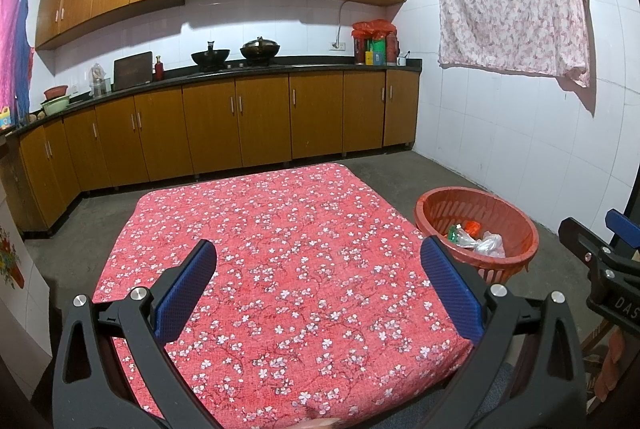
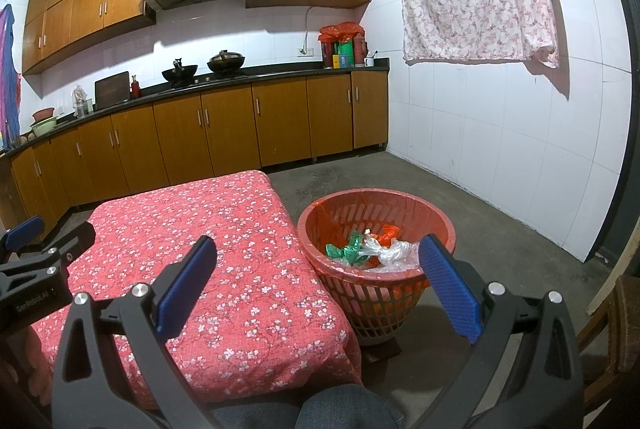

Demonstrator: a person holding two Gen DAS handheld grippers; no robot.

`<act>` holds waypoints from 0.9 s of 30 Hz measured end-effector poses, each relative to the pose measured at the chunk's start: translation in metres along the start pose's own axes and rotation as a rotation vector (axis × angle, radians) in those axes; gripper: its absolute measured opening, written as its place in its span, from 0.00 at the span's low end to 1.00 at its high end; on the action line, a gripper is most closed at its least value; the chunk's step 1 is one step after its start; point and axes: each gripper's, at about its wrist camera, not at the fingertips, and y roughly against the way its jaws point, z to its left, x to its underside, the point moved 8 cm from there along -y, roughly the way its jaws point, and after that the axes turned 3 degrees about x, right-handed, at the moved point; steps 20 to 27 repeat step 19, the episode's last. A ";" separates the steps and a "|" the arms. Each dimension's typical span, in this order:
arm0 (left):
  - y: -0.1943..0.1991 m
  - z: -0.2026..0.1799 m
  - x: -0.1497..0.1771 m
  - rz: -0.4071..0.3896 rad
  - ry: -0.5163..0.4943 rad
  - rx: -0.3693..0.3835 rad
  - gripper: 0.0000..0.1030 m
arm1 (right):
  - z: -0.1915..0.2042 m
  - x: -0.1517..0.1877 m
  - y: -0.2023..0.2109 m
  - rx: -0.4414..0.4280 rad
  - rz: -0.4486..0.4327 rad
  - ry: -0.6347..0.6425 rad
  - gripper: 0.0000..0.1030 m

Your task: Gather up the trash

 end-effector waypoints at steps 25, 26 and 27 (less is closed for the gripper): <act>-0.003 -0.004 0.002 0.021 0.012 0.004 0.98 | -0.001 0.000 0.000 0.000 0.001 -0.002 0.96; -0.003 -0.004 0.002 0.021 0.012 0.004 0.98 | -0.001 0.000 0.000 0.000 0.001 -0.002 0.96; -0.003 -0.004 0.002 0.021 0.012 0.004 0.98 | -0.001 0.000 0.000 0.000 0.001 -0.002 0.96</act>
